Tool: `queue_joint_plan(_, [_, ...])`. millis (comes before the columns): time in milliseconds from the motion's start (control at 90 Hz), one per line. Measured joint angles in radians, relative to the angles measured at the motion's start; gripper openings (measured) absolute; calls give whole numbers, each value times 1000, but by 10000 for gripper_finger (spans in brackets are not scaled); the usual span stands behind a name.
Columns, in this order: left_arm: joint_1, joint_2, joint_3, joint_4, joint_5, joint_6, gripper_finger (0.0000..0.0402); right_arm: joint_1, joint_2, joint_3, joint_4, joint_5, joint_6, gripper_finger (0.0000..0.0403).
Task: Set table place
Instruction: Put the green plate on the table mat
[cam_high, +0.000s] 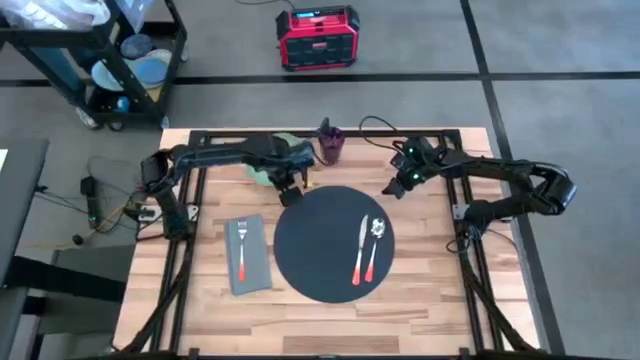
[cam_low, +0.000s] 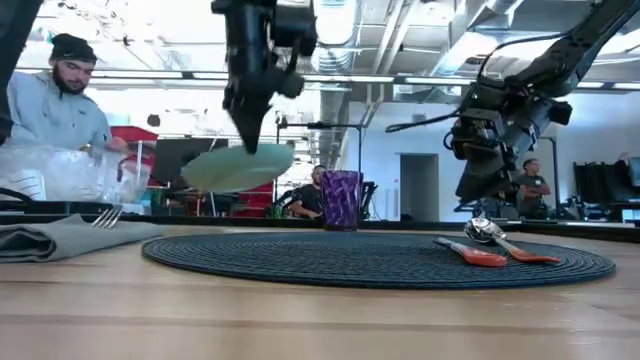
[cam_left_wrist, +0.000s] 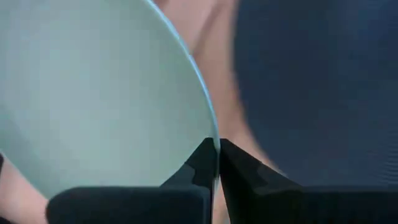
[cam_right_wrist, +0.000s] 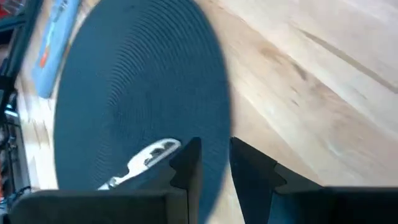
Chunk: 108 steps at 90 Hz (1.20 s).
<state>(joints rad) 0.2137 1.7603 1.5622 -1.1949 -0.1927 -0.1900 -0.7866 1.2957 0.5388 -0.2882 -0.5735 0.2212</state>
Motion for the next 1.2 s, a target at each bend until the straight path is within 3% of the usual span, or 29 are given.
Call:
queue_joint_plan(389, [-293, 32, 47, 62, 13, -4, 0, -246, 0, 0, -98, -5, -166, 70])
queue_joint_plan(622, [-355, 160, 65, 122, 111, 50, 0, -271, 0, 0, -105, -31, -204, 70])
queue_joint_plan(922, [-407, 319, 286, -1, 110, 177, 0, -269, 0, 0, -103, -32, -204, 70])
queue_joint_plan(1200, [-416, 337, 302, 19, 121, 193, 0, -268, 0, 0, -107, -32, -203, 70])
